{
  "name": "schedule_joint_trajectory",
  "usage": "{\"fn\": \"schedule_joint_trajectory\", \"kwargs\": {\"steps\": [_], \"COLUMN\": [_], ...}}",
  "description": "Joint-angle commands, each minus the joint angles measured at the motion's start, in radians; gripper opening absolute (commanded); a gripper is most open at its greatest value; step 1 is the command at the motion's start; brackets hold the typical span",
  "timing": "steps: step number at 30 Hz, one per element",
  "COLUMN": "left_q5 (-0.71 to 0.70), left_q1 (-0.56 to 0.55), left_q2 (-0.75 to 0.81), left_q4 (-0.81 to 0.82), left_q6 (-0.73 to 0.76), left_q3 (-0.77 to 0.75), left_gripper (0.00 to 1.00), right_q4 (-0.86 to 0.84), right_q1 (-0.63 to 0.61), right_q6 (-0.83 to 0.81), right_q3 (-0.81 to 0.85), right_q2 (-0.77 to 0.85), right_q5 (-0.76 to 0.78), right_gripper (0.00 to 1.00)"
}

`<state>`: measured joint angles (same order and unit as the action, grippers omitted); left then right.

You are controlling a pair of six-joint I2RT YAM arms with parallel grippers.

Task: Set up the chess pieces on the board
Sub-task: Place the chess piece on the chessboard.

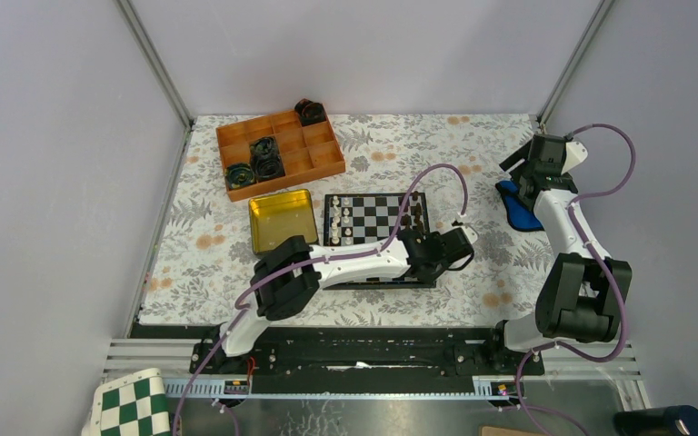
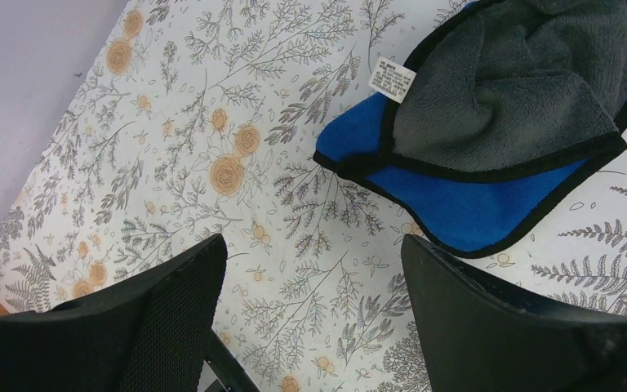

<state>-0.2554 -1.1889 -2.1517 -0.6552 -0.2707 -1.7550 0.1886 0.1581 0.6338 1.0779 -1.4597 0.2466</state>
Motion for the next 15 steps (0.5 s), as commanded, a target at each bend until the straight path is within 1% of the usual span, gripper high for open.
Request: {"fn": "schedule_joint_trajectory", "kwargs": {"steps": [1,10,11,15], "left_q5": [-0.033,-0.044,-0.040,-0.032], "left_q1": [-0.005,-0.003,-0.003,-0.003], "left_q2": [-0.017,-0.032,-0.031,-0.033], "left_q4": [-0.005,-0.004,-0.003,-0.005], "left_q6": [-0.004,-0.010,-0.010,-0.009], "left_q3": [-0.034,-0.040,-0.041,-0.043], "left_gripper": [0.03,0.05,0.09,0.18], "right_q4": [-0.043,-0.052,-0.052,-0.055], "right_q1": [0.006,0.006,0.006,0.007], "right_q6": [-0.009,-0.009,-0.009,-0.008], "right_q3": [0.040,0.033,0.033,0.033], "right_q2": [-0.002,-0.002,-0.003,-0.005], "right_q5": [0.004,-0.010,-0.011,-0.016], "right_gripper": [0.85,0.85,0.85,0.85]}}
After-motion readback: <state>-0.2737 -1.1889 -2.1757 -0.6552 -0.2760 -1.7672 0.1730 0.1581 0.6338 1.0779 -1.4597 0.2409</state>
